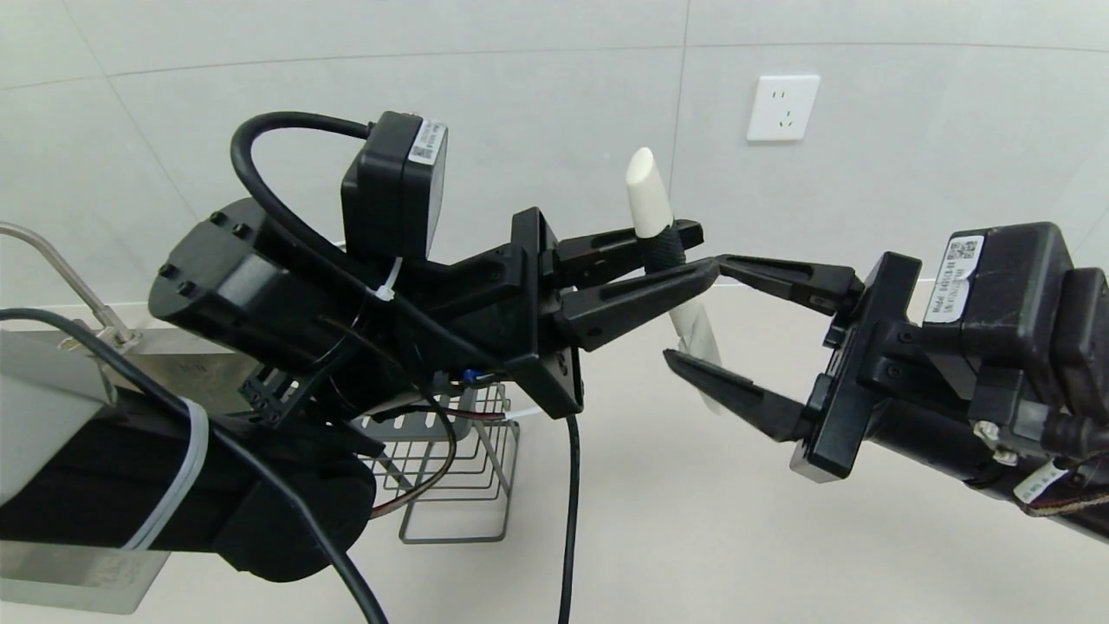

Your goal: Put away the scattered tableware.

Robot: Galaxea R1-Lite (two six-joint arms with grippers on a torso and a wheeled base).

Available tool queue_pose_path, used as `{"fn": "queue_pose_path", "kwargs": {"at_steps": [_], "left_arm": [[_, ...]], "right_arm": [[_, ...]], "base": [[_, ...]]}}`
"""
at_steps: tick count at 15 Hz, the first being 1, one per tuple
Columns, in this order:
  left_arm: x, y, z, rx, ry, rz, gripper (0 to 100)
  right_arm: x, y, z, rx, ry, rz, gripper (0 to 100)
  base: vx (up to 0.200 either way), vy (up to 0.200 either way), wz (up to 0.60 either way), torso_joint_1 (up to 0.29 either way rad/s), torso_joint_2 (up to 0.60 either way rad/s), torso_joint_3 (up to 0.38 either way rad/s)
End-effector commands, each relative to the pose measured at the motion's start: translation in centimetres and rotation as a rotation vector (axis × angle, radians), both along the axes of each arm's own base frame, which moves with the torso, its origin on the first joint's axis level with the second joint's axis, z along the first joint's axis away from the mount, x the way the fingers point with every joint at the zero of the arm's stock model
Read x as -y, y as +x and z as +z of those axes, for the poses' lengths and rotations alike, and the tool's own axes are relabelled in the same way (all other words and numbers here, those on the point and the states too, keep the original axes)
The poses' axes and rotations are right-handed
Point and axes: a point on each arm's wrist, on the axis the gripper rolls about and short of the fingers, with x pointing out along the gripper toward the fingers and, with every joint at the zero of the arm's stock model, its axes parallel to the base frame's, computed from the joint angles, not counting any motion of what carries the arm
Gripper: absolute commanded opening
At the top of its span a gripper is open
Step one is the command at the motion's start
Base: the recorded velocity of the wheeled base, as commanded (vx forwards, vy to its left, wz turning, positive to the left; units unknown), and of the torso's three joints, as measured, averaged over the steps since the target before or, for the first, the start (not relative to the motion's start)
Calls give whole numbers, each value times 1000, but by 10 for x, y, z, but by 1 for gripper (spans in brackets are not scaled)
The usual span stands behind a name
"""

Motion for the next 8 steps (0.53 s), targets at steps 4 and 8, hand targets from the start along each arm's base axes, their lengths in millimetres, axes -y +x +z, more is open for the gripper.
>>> {"fn": "queue_pose_path", "kwargs": {"at_steps": [4, 8], "left_arm": [[-2, 2, 2, -22, -37, 68, 0], [-19, 4, 7, -43, -85, 190, 0]], "right_arm": [[-2, 1, -8, -27, -21, 3, 100], [4, -4, -8, -24, -13, -6, 100]], "base": [[0, 0, 0, 0, 0, 0], [0, 0, 0, 0, 0, 0]]}}
